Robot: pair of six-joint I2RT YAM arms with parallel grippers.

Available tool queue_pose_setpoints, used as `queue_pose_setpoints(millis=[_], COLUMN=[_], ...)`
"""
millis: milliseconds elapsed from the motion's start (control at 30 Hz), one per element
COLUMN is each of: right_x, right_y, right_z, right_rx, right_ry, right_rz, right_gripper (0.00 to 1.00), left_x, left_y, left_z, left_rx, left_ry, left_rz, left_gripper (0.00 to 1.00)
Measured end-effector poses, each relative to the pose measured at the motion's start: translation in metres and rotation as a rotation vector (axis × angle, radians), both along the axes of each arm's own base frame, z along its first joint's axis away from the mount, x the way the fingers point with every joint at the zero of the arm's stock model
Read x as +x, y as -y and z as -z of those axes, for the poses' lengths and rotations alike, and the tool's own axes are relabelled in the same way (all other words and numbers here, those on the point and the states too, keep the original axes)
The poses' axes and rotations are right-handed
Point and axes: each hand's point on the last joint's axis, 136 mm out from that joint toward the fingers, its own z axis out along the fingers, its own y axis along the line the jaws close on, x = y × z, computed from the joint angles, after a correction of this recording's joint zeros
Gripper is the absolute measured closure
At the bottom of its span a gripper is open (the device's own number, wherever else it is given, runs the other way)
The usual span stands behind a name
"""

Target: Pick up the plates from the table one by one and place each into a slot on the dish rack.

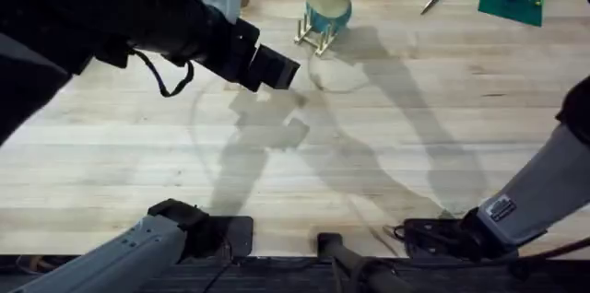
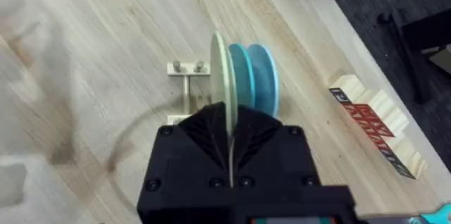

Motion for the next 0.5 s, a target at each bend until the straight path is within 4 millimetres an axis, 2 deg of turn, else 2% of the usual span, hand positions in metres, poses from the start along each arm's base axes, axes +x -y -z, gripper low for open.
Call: queue_pose_setpoints(millis=[200, 500], right_x=[0.002, 0.005], right_y=[-0.001, -0.002], right_z=[0.009, 0.041], right_rx=[-0.003, -0.018], right_ry=[-0.015, -0.081], right_rz=[0.002, 0.011], right_gripper=[0.972, 0.972], left_x=[0.0, 0.0], left_y=[0.0, 0.0], left_z=[0.0, 0.0], left_rx=[0.0, 0.0], left_ry=[0.0, 0.0], left_rz=[0.0, 0.0], left_gripper=[0.006, 0.007])
